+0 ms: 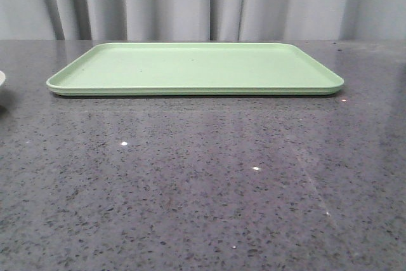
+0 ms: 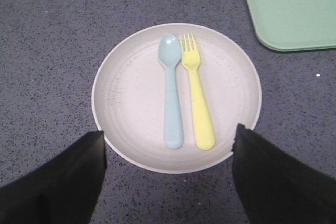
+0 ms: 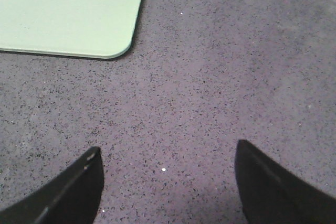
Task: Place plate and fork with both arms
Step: 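Open the left gripper and lower it onto the cream plate's rim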
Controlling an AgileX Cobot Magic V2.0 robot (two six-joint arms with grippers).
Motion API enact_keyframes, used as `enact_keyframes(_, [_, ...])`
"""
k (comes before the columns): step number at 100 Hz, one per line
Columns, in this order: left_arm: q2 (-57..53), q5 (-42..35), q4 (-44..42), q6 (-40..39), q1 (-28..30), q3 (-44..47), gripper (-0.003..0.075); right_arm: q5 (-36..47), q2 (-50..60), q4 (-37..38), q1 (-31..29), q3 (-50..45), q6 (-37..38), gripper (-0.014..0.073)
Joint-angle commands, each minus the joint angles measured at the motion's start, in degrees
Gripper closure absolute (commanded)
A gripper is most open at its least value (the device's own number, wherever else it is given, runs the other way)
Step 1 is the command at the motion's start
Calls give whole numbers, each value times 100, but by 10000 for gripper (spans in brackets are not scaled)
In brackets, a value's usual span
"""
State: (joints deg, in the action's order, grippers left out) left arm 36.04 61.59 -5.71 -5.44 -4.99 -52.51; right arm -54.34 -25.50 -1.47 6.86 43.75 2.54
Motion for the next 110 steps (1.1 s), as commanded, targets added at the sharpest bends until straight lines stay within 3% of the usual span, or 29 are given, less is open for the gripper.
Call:
enact_keyframes(1, [366, -574, -149, -96, -35, -187, 236, 422, -102, -2, -34, 155, -39, 64])
enact_keyframes(20, [1181, -1079, -196, -96, 186, -248, 236, 422, -102, -2, -34, 155, -39, 64])
enact_keyframes(42, [1970, -1387, -133, -22, 1003, -468, 236, 422, -102, -2, -34, 155, -39, 64])
enact_keyframes(79, [3029, -1466, 1308, 1442, 2430, -559, 236, 428, -102, -2, -34, 155, -39, 64])
enact_keyframes(110, [3658, -1682, 1586, 1700, 2586, -559, 237, 428, -102, -2, -34, 155, -39, 64])
